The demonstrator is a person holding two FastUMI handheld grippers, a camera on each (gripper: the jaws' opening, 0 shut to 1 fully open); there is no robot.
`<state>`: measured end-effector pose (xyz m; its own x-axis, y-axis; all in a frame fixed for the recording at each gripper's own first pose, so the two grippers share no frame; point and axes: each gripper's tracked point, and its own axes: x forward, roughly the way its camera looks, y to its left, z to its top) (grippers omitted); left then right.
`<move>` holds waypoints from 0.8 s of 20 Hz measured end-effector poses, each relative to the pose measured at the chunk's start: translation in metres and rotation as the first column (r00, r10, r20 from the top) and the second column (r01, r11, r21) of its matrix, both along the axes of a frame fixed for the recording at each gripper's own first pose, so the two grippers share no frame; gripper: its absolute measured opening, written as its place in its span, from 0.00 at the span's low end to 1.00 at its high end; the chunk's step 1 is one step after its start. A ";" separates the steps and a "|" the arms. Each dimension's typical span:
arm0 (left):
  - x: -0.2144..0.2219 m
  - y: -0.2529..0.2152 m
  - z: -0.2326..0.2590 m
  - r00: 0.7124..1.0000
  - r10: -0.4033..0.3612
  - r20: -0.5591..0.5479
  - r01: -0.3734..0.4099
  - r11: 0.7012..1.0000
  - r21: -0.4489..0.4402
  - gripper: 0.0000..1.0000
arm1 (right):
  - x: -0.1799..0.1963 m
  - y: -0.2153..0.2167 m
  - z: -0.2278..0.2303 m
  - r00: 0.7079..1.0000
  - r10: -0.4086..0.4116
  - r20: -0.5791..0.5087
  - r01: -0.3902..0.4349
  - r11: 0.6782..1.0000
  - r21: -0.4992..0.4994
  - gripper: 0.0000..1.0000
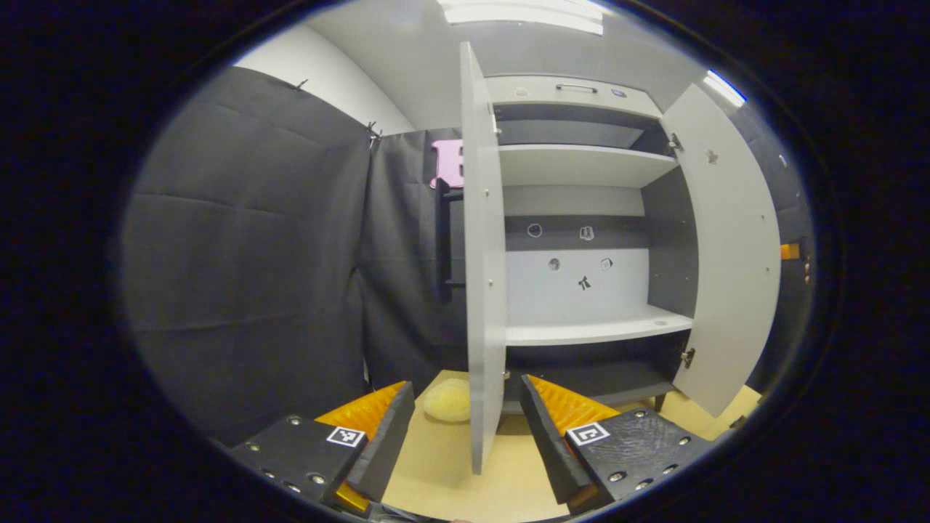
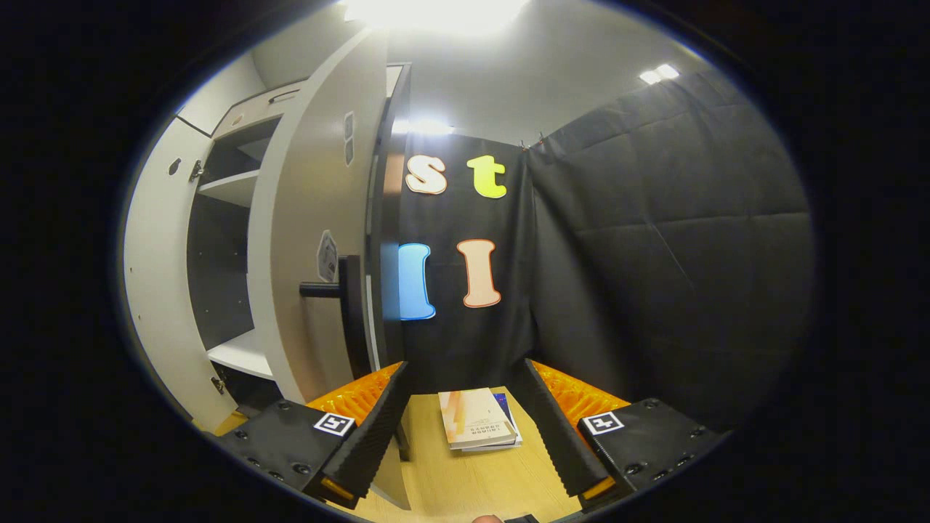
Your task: Grasp the bottle in the cabinet with the left hand and place it on the coaster, then close the right door with the right hand and the left door with the left hand.
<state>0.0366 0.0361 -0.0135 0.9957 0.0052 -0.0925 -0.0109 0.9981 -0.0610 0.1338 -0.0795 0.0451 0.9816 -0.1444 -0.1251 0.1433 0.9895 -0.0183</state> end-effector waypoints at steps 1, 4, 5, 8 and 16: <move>0.001 0.010 -0.002 1.000 0.010 -0.003 -0.010 1.000 0.008 0.85 | -0.001 -0.001 0.001 1.000 -0.014 0.006 0.015 1.000 -0.013 0.96; 0.006 0.034 -0.009 0.999 0.031 -0.010 -0.031 0.999 0.026 0.85 | -0.002 0.007 0.001 1.000 -0.009 0.013 0.009 1.000 0.010 0.96; 0.008 0.039 -0.013 0.999 0.031 -0.019 -0.030 0.999 0.022 0.85 | -0.003 0.010 0.001 1.000 -0.003 0.015 0.002 1.000 0.024 0.96; 0.017 0.045 -0.022 0.999 0.019 -0.036 -0.019 1.000 -0.005 0.86 | -0.005 0.020 0.002 1.000 0.000 0.027 -0.001 1.000 0.023 0.96; 0.031 0.049 -0.021 1.000 -0.026 -0.009 0.026 1.000 -0.013 0.87 | -0.010 0.073 0.004 0.998 0.057 0.035 -0.059 0.997 0.042 0.92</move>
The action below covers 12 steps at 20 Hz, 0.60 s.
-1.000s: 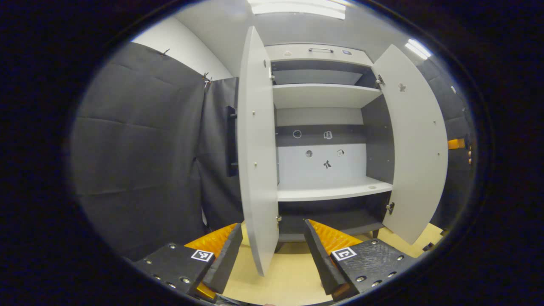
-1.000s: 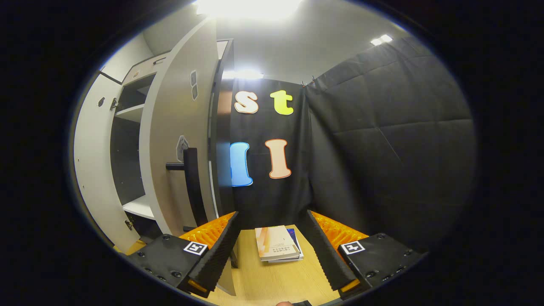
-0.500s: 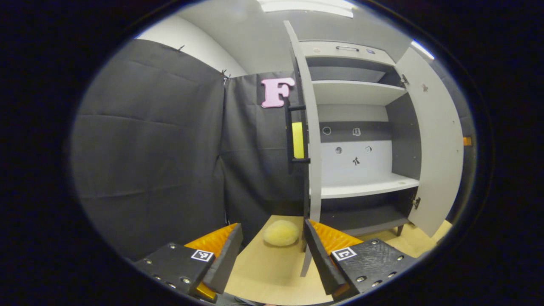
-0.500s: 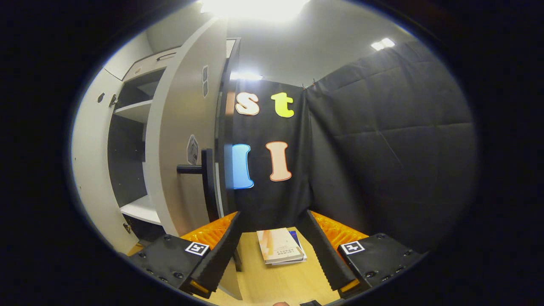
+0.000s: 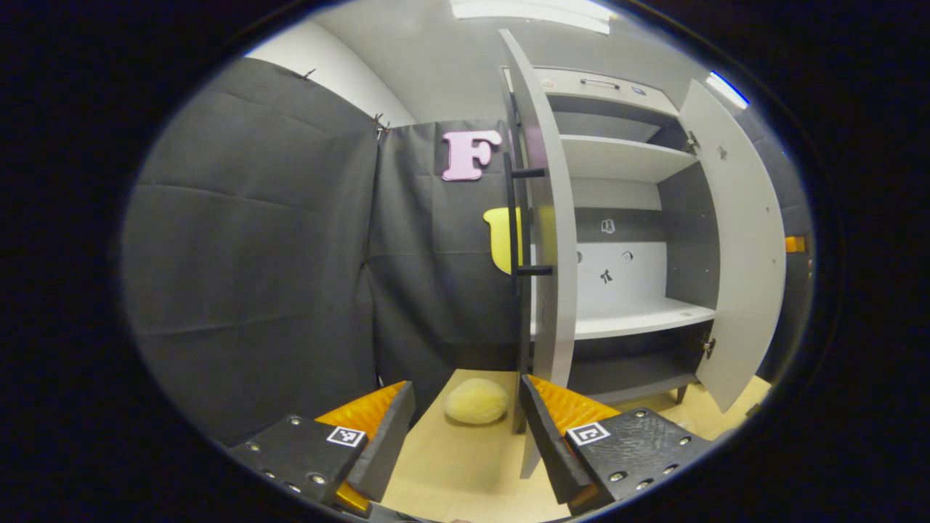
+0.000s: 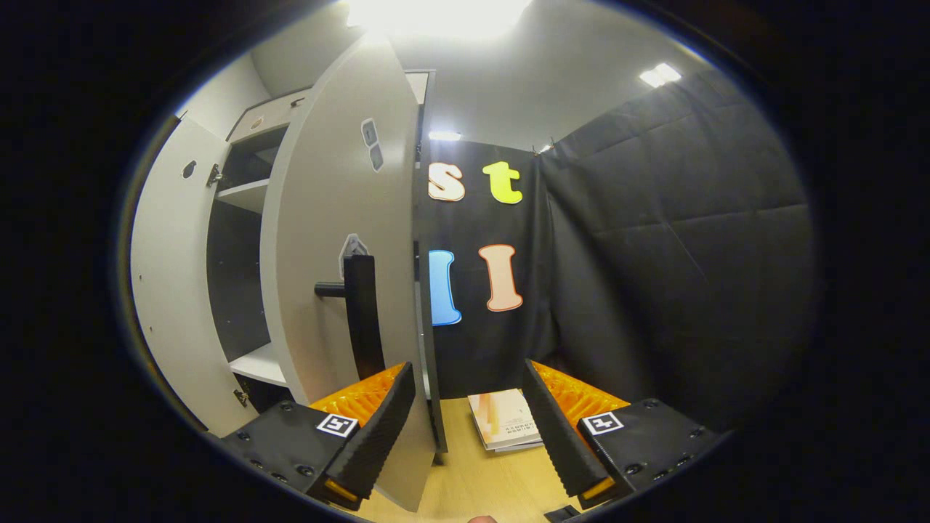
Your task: Grasp the bottle in the cabinet with the left hand and place it on the coaster, then close the right door with the right hand and the left door with the left hand.
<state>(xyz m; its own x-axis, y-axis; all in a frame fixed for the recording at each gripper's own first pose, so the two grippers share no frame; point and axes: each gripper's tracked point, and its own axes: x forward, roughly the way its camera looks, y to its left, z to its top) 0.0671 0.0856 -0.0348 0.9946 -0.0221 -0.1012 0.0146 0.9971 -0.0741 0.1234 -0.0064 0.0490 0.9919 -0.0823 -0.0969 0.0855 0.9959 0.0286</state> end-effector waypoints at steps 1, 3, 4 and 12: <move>0.000 0.003 -0.002 1.000 -0.002 0.000 0.002 1.000 -0.005 0.86 | 0.000 0.006 0.000 1.000 0.002 0.002 -0.002 1.000 -0.004 0.92; 0.005 0.010 -0.002 1.000 -0.003 0.001 0.003 1.000 -0.005 0.86 | 0.000 0.017 0.002 1.000 0.010 0.008 -0.010 1.000 -0.013 0.96; 0.007 0.015 -0.003 1.000 -0.001 0.001 0.001 1.000 -0.004 0.86 | 0.001 0.023 0.002 1.000 0.016 0.008 -0.016 1.000 -0.015 0.96; -0.007 0.043 -0.010 1.000 0.027 -0.001 -0.027 1.000 -0.011 0.85 | 0.011 0.065 0.000 0.998 0.055 0.013 -0.055 0.998 0.032 0.96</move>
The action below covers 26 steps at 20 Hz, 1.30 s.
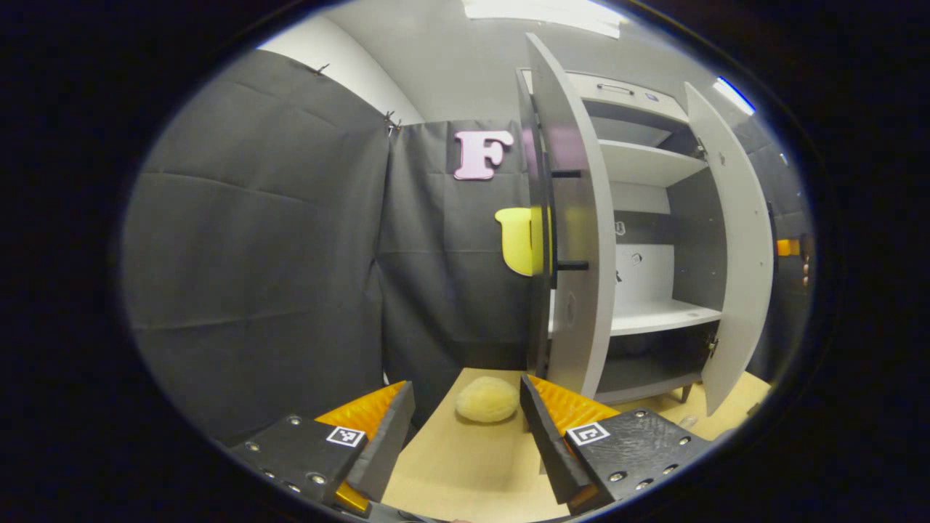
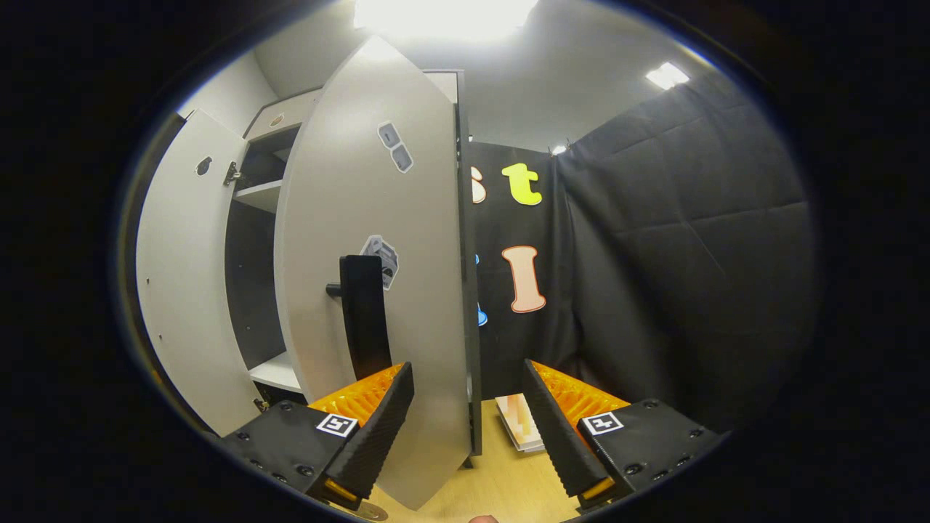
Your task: Grasp the bottle in the cabinet with the left hand and place it on the coaster, then close the right door with the right hand and the left door with the left hand.
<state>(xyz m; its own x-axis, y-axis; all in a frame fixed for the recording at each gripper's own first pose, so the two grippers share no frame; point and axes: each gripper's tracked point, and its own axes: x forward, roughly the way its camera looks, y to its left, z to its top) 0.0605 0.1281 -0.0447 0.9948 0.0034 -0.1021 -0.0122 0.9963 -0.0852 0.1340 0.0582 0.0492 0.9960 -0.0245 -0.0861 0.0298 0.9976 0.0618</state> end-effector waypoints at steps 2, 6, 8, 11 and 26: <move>-0.004 0.006 -0.001 1.000 0.010 -0.003 -0.010 1.000 -0.005 0.86 | 0.003 0.013 0.001 1.000 0.019 0.005 -0.019 1.000 0.007 0.96; -0.013 0.020 -0.002 0.999 0.033 -0.005 -0.033 0.999 0.001 0.85 | 0.013 0.035 0.000 0.999 0.047 0.011 -0.047 0.999 0.011 0.96; -0.020 0.026 -0.002 0.999 0.043 -0.005 -0.043 0.999 0.002 0.86 | 0.019 0.047 -0.001 0.998 0.067 0.012 -0.067 0.997 0.024 0.96; -0.024 0.034 -0.004 0.998 0.063 -0.009 -0.063 0.998 0.003 0.85 | 0.029 0.064 -0.003 0.996 0.091 0.010 -0.092 0.995 0.033 0.96; 0.007 0.048 0.037 0.998 0.066 0.011 -0.065 0.996 -0.053 0.85 | 0.005 0.038 -0.018 0.998 0.058 -0.017 -0.058 0.998 -0.029 0.92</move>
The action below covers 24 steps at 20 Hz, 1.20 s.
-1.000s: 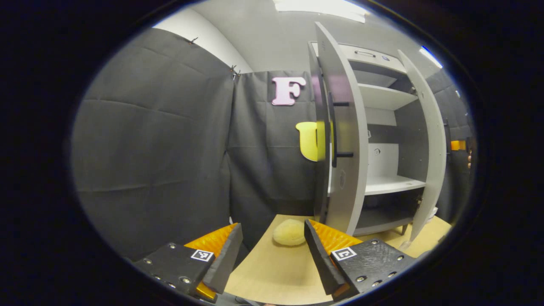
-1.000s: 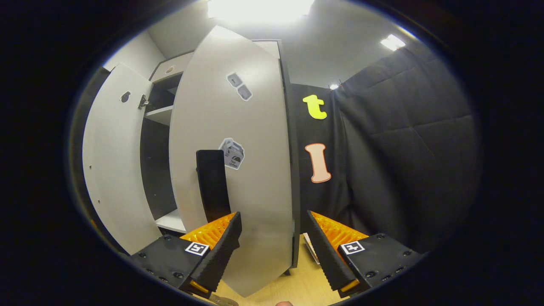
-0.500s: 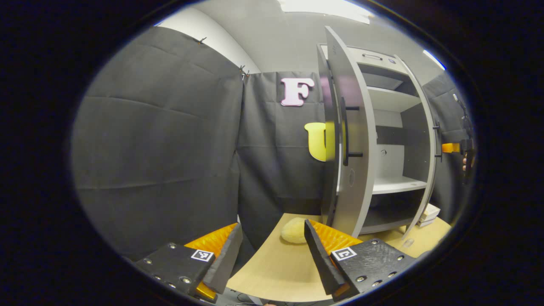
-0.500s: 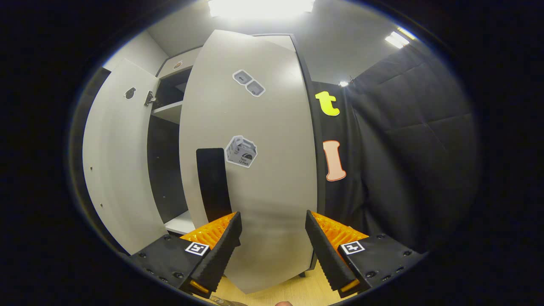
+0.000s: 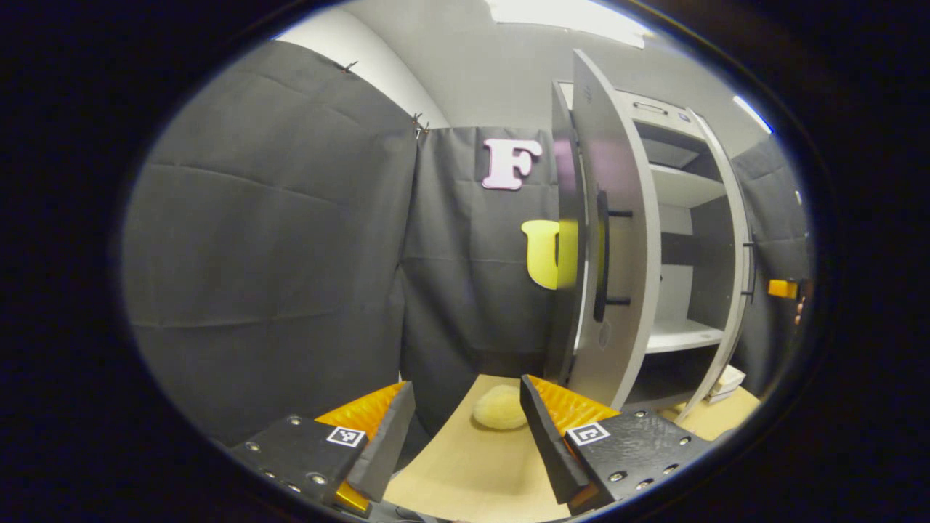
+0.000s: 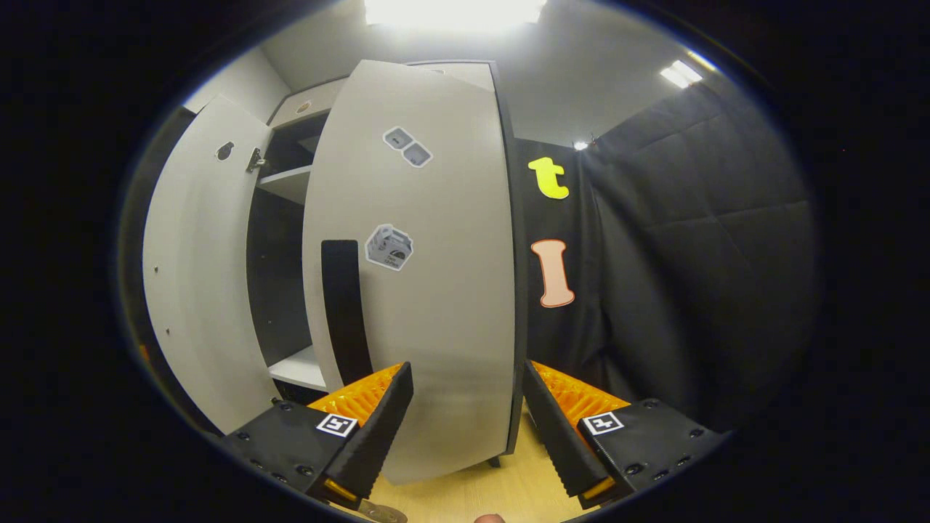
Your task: Grasp the bottle in the cabinet with the left hand and place it on the coaster, then close the right door with the right hand and the left door with the left hand.
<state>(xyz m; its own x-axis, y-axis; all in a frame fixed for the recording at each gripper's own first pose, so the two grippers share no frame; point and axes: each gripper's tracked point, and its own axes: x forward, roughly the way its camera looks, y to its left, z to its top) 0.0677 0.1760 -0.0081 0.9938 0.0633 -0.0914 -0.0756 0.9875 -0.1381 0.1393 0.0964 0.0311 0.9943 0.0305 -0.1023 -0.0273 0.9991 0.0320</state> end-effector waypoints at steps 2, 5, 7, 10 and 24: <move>0.011 0.000 0.017 1.000 -0.007 0.018 0.007 1.000 0.000 0.86 | -0.009 -0.008 -0.006 1.000 -0.009 -0.005 0.009 1.000 -0.021 0.96; 0.030 -0.001 0.037 0.999 -0.018 0.030 0.018 1.000 0.013 0.86 | -0.022 -0.018 -0.016 1.000 -0.017 -0.018 0.016 0.998 -0.053 0.96; 0.039 -0.003 0.050 0.999 -0.026 0.039 0.025 0.999 0.023 0.86 | -0.029 -0.023 -0.023 0.999 -0.024 -0.023 0.022 0.997 -0.077 0.92; 0.047 -0.014 0.068 0.997 -0.048 0.063 0.048 0.999 0.017 0.86 | -0.038 -0.031 -0.032 0.999 -0.035 -0.030 0.032 0.993 -0.113 0.97; 0.080 -0.060 0.103 0.991 -0.077 0.111 0.064 0.991 0.116 0.85 | -0.065 -0.096 -0.060 0.991 -0.104 -0.082 0.095 0.990 -0.100 0.98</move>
<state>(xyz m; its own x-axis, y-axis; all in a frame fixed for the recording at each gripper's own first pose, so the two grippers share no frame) 0.1475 0.1156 0.0946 0.9996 -0.0036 0.0274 0.0044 0.9995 -0.0302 0.0739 0.0008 -0.0292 0.9790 -0.0824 -0.1862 0.0713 0.9953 -0.0660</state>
